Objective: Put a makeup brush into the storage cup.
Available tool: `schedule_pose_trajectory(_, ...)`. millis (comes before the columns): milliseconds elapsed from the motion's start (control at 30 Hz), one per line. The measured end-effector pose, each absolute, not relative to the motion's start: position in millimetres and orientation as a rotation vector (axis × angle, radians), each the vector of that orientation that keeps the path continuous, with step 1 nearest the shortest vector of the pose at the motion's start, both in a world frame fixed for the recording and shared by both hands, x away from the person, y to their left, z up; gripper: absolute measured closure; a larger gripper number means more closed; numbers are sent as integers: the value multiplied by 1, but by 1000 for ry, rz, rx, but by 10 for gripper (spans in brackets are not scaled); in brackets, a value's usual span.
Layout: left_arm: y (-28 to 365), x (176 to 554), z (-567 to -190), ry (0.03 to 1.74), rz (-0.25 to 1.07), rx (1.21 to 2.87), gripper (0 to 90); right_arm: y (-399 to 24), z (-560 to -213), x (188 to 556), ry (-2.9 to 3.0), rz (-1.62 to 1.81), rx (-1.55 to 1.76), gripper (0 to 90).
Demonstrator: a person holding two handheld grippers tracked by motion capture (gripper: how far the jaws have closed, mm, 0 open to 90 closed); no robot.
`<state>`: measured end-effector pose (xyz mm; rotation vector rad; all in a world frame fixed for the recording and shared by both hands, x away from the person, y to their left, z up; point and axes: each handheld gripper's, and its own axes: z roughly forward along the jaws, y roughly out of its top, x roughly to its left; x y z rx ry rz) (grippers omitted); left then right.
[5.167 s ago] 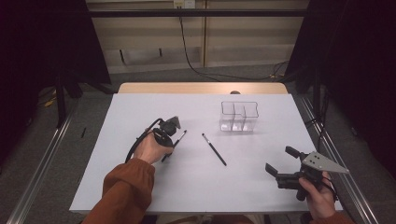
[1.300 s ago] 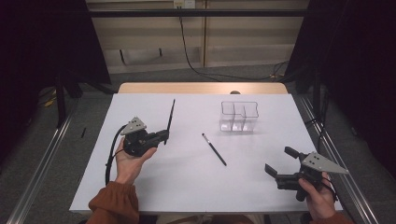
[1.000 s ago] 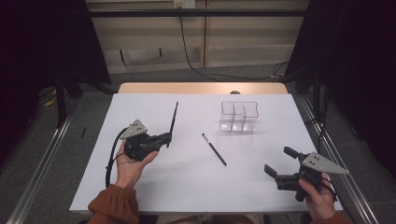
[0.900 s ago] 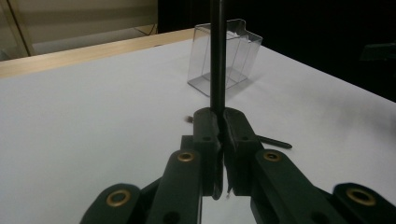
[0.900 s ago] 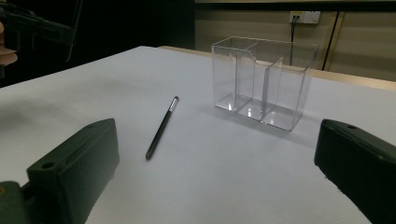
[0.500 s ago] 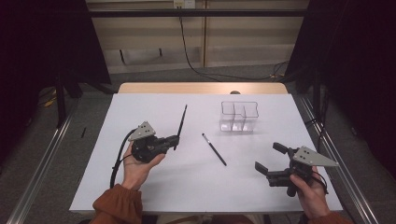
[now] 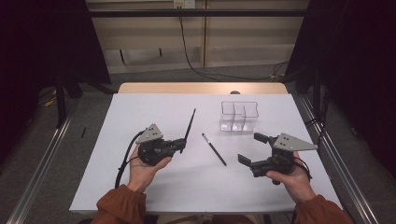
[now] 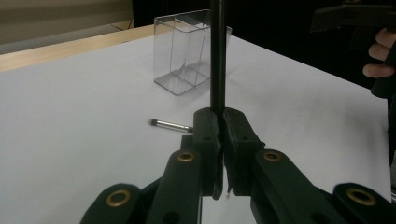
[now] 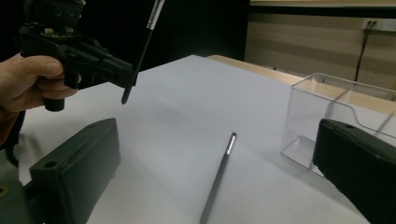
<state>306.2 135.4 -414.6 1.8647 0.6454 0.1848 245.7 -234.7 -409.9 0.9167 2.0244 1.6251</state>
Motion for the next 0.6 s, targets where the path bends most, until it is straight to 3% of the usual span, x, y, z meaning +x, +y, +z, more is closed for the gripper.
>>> schedule_pose_trajectory(600, 116, 299, -410, 590, 145, 1857, 846, -185, -394, 274, 2112, 1701, 829, 0)
